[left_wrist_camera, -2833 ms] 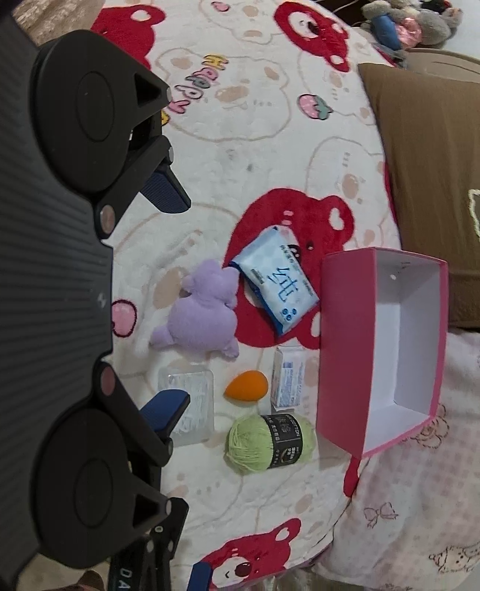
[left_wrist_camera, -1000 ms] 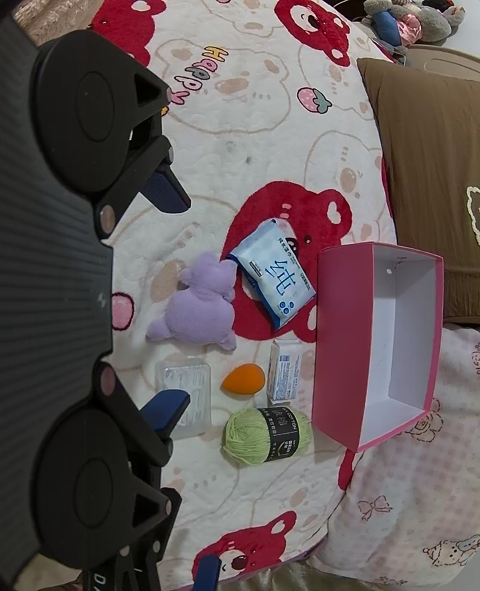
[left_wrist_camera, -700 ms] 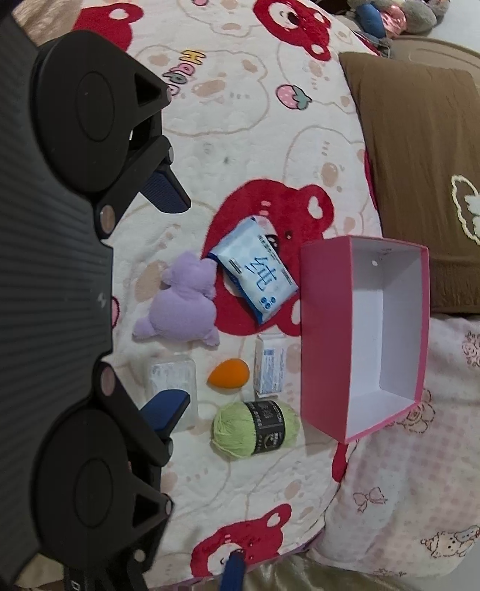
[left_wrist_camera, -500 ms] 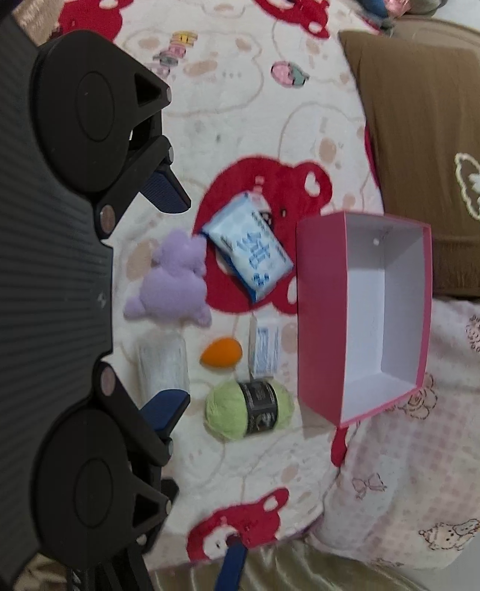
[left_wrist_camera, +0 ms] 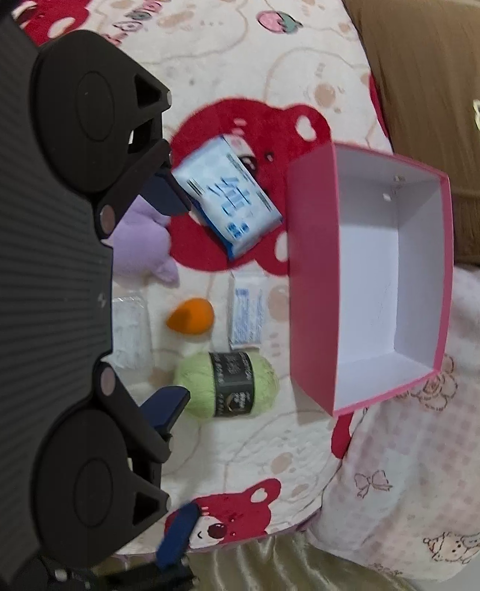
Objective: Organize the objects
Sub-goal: 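Move the left tool to the green yarn ball and close around it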
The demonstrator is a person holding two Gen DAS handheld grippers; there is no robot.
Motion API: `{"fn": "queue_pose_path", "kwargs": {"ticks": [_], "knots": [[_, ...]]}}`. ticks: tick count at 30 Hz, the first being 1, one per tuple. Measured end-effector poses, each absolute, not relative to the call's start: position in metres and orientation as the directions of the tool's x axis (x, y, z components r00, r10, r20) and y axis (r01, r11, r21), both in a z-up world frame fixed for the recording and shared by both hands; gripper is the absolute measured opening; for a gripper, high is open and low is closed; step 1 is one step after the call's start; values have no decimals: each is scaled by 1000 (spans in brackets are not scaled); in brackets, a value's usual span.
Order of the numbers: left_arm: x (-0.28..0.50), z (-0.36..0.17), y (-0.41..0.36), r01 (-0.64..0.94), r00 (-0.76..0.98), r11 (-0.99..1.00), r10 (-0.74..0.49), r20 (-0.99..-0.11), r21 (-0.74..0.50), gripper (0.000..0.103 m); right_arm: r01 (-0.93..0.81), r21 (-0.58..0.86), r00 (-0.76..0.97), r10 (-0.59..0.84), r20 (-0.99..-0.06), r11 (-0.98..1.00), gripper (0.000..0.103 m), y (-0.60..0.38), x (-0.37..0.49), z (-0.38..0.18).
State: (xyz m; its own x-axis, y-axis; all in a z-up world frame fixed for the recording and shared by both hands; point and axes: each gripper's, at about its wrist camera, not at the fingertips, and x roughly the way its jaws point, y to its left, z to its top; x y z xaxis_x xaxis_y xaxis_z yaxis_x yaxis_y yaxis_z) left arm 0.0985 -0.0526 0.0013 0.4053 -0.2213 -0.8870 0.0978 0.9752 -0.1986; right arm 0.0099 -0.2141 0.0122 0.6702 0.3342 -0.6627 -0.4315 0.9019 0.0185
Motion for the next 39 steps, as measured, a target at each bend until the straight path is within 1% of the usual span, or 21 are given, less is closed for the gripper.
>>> {"fn": "queue_pose_path", "kwargs": {"ticks": [3, 8, 11, 16, 19, 22, 28, 29, 31, 33, 34, 37, 39], "knots": [[105, -2, -63, 130, 412, 965, -261, -873, -227, 96, -406, 35, 637, 310, -706, 913, 101, -217, 25, 1], [111, -6, -73, 147, 440, 953, -301, -846, -263, 95, -364, 101, 580, 311, -753, 926, 101, -224, 48, -14], [112, -9, -77, 166, 464, 949, -316, -827, -270, 95, -342, 137, 569, 321, -757, 930, 101, -226, 56, -23], [117, -22, -81, 190, 460, 933, -359, -812, -305, 95, -325, 154, 544, 318, -777, 933, 101, -227, 62, -41], [123, -30, -89, 232, 453, 923, -381, -806, -306, 91, -306, 178, 545, 325, -773, 935, 101, -232, 66, -49], [131, -41, -93, 242, 443, 909, -415, -795, -339, 90, -282, 206, 548, 334, -767, 937, 98, -236, 70, -55], [143, -65, -100, 229, 425, 898, -439, -791, -375, 82, -267, 149, 579, 282, -765, 952, 97, -235, 70, -65], [145, -71, -101, 221, 405, 892, -452, -795, -395, 80, -258, 150, 578, 277, -767, 954, 97, -235, 72, -66], [148, -80, -103, 204, 374, 881, -474, -797, -428, 79, -231, 173, 572, 277, -772, 957, 97, -238, 74, -68], [148, -86, -105, 204, 371, 881, -473, -799, -427, 78, -200, 209, 561, 286, -776, 957, 97, -241, 75, -68], [149, -87, -106, 206, 372, 883, -470, -800, -422, 74, -199, 210, 563, 287, -775, 957, 97, -241, 74, -67], [150, -91, -102, 205, 360, 873, -488, -795, -443, 69, -219, 157, 578, 257, -775, 963, 97, -236, 74, -68], [148, -94, -98, 217, 376, 878, -479, -793, -427, 69, -219, 124, 575, 231, -785, 968, 96, -233, 77, -72]]}}
